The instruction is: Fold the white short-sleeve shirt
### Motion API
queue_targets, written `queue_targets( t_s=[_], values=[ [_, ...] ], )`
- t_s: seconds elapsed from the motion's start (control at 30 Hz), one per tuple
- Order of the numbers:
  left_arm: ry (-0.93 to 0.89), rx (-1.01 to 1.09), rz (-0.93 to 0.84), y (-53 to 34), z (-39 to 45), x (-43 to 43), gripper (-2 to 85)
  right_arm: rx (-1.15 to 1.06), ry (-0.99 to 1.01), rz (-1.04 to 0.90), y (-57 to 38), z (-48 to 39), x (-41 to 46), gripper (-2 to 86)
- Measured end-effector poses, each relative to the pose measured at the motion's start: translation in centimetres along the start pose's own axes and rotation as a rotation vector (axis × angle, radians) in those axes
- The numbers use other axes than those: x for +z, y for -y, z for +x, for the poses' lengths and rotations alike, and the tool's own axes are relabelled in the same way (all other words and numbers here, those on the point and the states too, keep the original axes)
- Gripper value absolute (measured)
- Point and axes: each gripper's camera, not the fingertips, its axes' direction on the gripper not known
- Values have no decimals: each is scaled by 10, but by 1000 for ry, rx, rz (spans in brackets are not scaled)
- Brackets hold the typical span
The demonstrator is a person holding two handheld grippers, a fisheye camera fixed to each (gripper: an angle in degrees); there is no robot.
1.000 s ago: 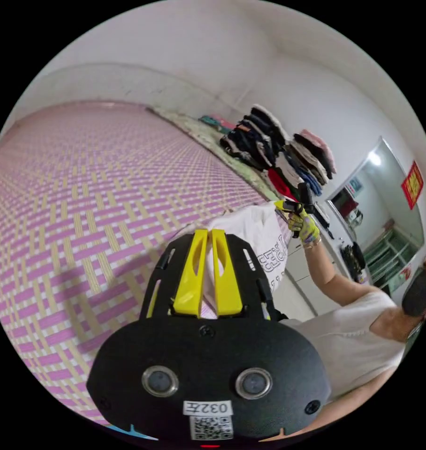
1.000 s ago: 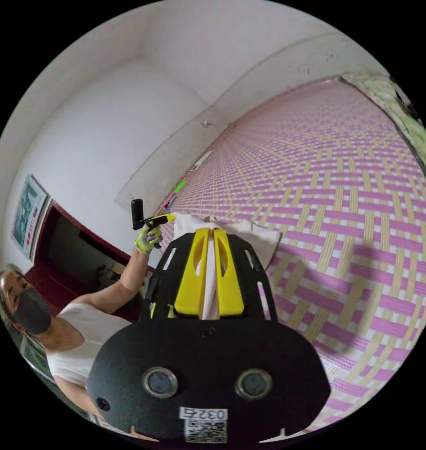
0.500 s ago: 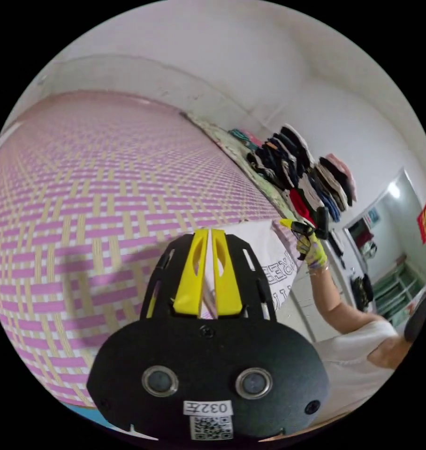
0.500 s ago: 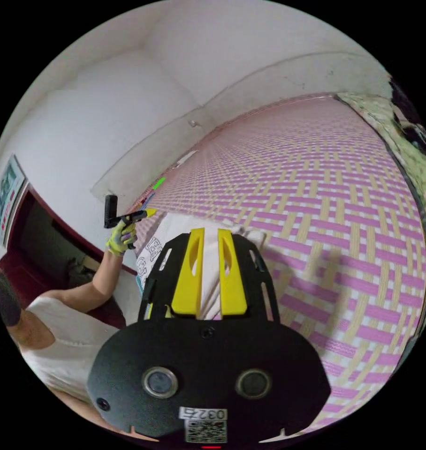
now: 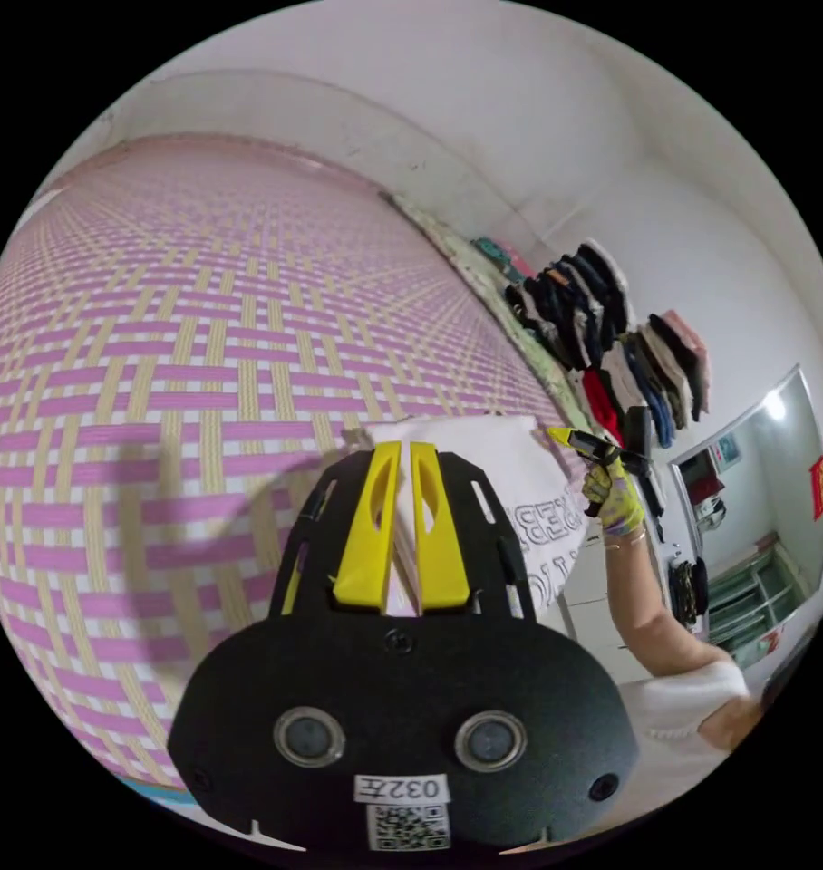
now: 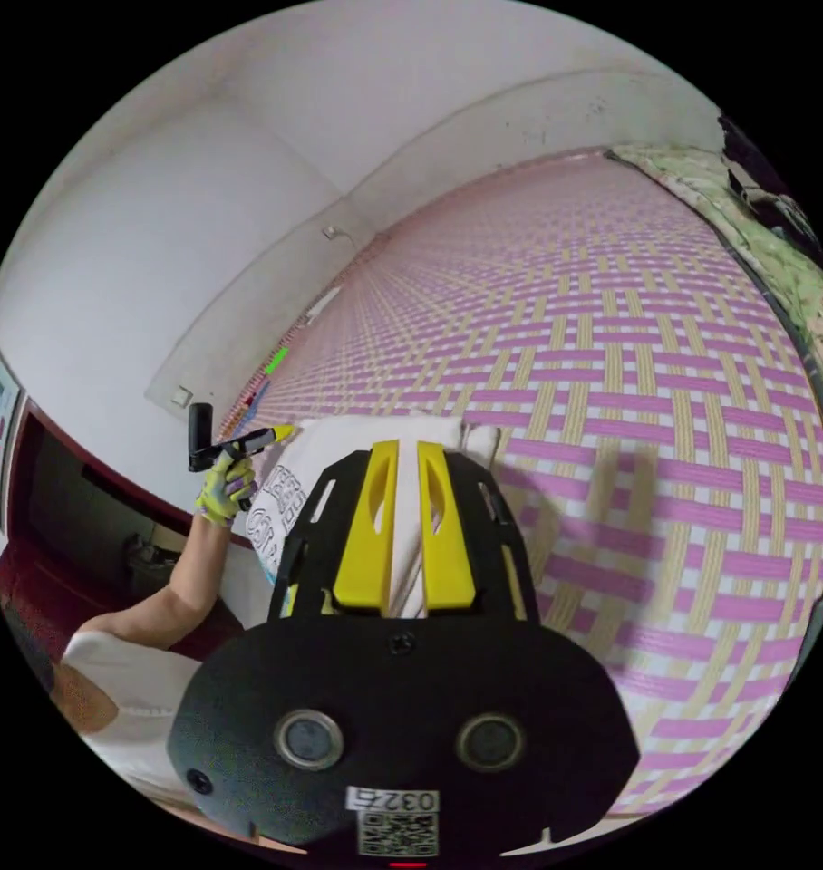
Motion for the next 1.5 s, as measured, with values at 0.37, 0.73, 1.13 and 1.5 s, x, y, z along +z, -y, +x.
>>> queue_targets(
  t_s=[0.37,0.73,1.13,1.5],
  values=[
    [-222,151,228,-278,51,-27,-9,-214,-24,369,-162,-28,-92,-10],
    [-408,5,28,-344,44,34,-9,-242,49,284,-93,-32,-78,-10],
    [-206,39,341,-270,73,-59,64,-119,302,210,-67,8,-56,53],
    [-240,-197,-5,-88,12,-47,131,120,192,-124,-26,27,-38,124]
  ],
)
